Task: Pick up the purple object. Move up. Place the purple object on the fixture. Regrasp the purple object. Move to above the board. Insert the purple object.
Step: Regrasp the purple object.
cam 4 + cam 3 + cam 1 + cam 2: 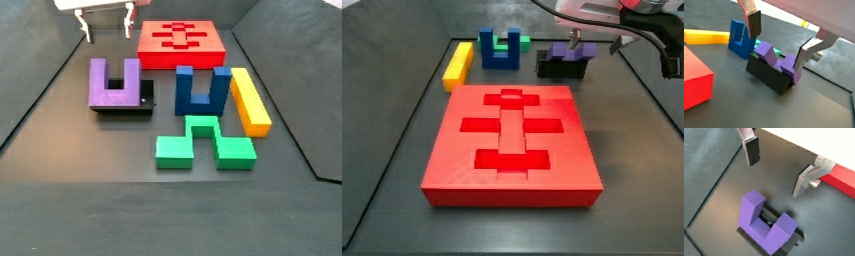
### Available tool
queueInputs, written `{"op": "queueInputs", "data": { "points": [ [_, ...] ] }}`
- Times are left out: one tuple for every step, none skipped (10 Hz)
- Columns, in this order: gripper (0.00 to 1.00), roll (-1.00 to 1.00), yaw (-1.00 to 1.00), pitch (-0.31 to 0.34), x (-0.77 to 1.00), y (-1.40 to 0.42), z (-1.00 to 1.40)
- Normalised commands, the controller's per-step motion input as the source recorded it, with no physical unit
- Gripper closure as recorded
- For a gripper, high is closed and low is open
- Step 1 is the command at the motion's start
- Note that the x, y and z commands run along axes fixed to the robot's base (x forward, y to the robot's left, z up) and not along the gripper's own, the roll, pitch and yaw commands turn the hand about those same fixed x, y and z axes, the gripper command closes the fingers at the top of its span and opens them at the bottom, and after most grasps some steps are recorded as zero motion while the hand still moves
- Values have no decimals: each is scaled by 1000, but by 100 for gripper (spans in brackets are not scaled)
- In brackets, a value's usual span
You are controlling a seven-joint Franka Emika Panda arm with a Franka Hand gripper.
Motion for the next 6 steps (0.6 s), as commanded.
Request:
{"op": "queueInputs", "data": {
  "points": [
    [0,203,60,-174,789,146,97],
    [0,251,40,-226,831,154,169],
    [0,251,43,-277,886,154,217],
    [0,249,37,-349,894,111,183],
    [0,289,60,-406,900,109,120],
    [0,320,100,-431,831,143,111]
  ]
}}
